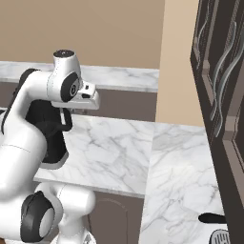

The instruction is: Close the lid blender by securely placing the lid on top.

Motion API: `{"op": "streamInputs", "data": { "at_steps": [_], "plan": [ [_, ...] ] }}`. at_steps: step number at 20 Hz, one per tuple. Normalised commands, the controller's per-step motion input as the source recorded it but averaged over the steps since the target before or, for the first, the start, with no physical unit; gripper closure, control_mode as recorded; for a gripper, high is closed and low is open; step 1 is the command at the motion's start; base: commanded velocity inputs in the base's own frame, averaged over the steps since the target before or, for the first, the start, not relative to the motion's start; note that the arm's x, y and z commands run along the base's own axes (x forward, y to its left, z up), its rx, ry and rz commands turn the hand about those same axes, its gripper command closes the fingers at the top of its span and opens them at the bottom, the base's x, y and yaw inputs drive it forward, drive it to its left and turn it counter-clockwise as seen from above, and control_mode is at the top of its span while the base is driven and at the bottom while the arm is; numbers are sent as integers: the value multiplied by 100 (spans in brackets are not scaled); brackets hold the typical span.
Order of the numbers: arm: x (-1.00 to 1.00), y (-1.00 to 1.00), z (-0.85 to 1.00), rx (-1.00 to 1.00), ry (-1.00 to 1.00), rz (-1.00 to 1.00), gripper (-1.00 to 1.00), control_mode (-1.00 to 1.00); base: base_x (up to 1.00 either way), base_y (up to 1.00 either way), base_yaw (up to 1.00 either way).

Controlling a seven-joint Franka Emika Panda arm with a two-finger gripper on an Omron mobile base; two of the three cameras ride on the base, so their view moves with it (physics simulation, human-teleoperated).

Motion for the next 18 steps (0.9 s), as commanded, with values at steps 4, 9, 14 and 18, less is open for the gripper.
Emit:
{"op": "streamInputs", "data": {
  "at_steps": [4, 9, 14, 18],
  "plan": [
    [-24, 21, -2, -1, -1, 1, -100, -100, 0, 0, 0],
    [-100, 31, 0, -1, -28, -1, -100, -100, 0, 0, 0],
    [-100, 42, -2, 0, -13, -1, -100, -100, 0, 0, 0],
    [-100, 41, 0, 0, -4, 0, -100, -100, 0, 0, 0]
  ]
}}
